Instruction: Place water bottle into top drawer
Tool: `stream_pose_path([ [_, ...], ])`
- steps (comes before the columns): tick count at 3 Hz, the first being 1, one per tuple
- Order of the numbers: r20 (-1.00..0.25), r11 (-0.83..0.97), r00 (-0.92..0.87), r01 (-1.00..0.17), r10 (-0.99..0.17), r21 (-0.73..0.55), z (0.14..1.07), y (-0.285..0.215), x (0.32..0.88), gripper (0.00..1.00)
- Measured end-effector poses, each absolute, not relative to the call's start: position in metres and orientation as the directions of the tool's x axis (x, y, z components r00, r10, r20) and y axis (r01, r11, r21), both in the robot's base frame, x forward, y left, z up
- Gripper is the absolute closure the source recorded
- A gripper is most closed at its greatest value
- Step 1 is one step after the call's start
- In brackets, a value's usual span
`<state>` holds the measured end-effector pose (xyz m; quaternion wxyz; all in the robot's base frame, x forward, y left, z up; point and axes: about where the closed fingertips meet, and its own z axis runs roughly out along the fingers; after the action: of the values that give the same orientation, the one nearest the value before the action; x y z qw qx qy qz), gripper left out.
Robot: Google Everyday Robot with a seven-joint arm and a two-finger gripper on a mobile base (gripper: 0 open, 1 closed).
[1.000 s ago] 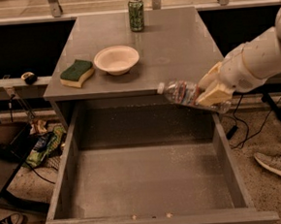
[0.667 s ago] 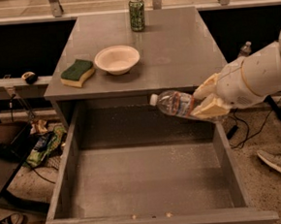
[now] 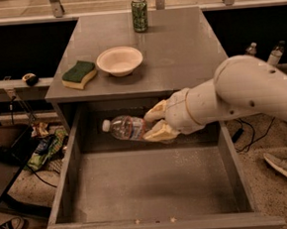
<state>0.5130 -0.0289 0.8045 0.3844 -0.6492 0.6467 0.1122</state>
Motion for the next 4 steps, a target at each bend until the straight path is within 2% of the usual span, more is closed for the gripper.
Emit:
stream_pose_path([
  [1,-0.694,-0.025,0.133,-0.986,-0.707,-0.163,0.720,0.043,0.504,1.00],
  [2,-0.707,-0.124,0.156,-0.988,-0.690,-0.097,0.695,0.082,0.489,0.73],
  [3,-0.707,-0.124,0.156,-0.988,-0.690,-0.097,0.695,0.082,0.489,0.50],
  [4,-0.707,-0.124,0.156,-0.988,-0.690,-0.097,0.695,0.082,0.489,0.19],
])
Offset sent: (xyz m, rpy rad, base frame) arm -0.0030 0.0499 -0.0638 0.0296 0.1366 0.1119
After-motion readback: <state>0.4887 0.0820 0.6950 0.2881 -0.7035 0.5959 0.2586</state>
